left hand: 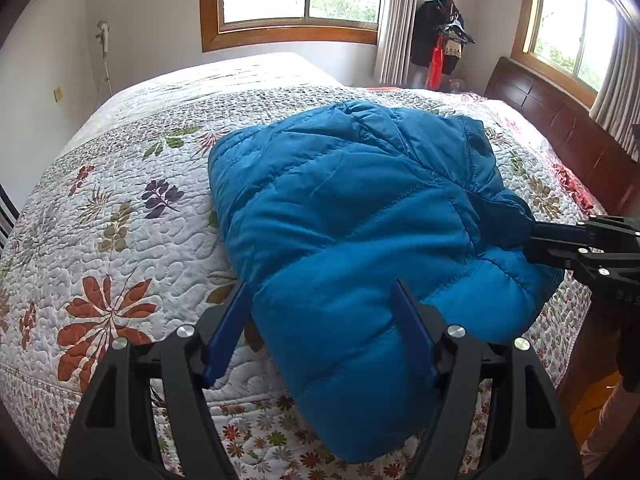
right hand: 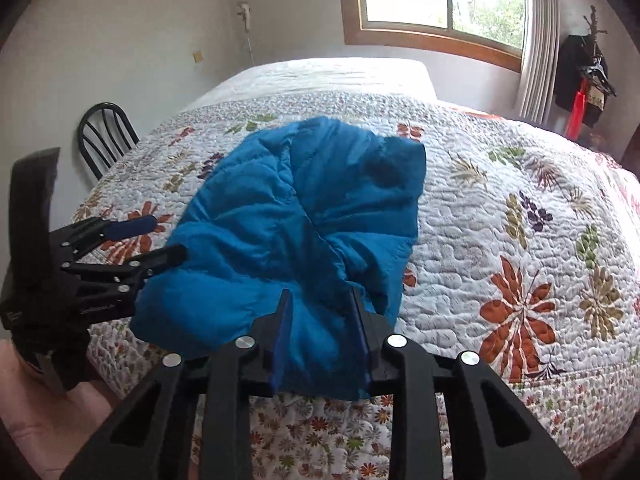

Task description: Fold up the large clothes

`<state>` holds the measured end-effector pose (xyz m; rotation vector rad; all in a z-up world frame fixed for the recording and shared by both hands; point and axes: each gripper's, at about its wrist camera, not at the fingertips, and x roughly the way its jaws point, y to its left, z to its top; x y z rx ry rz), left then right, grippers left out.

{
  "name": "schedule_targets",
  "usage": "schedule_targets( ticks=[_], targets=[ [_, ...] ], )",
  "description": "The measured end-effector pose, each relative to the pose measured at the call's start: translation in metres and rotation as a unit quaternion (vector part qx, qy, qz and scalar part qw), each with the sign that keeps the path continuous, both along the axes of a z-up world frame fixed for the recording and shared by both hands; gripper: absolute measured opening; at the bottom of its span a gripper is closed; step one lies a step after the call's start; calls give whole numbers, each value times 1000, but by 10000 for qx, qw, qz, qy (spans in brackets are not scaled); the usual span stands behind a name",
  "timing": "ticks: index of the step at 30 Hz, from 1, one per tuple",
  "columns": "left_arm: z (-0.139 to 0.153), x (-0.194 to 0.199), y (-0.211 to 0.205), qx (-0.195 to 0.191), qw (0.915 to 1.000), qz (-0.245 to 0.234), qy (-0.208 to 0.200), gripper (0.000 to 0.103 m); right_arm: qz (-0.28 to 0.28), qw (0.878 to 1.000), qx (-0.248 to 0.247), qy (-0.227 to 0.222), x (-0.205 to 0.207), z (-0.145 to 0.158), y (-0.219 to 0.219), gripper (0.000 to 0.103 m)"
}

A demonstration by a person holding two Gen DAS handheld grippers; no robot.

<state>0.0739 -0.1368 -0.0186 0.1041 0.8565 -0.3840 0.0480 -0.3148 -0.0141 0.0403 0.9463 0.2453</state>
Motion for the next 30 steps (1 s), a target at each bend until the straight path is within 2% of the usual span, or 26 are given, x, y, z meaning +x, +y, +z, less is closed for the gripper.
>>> schedule_targets(
  ticks=[4,6,12,17,20,23,26,29,30],
  targets=[
    [-8,0,-2,-8,9999,-118,41,73,-217,9990,78,388,3,-35,-13,22],
    [-13,1,-3,-36,9998,-177,128,73,-258,9980,299,488,3,-49,-19,24],
    [-29,4,-5,-74,9997,-196,134,78,-268,9981,303,466,2,-61,-17,24],
    [-19,15,4,-286,9986,-292,328,79,-133,9970,532,540,4,-39,-26,26],
    [-4,28,16,-422,9987,-112,259,77,-34,9972,663,333,6,-10,-31,28],
    [10,50,24,-518,9985,44,192,77,-90,9982,597,42,22,17,-34,48],
    [11,77,26,-563,9978,137,331,77,-190,9974,691,82,59,30,-40,52],
    [5,99,25,-522,9972,265,468,77,-451,9941,901,398,103,22,-50,66],
    [2,105,25,-521,9969,285,519,77,-462,9924,1016,515,115,17,-53,64]
  ],
)
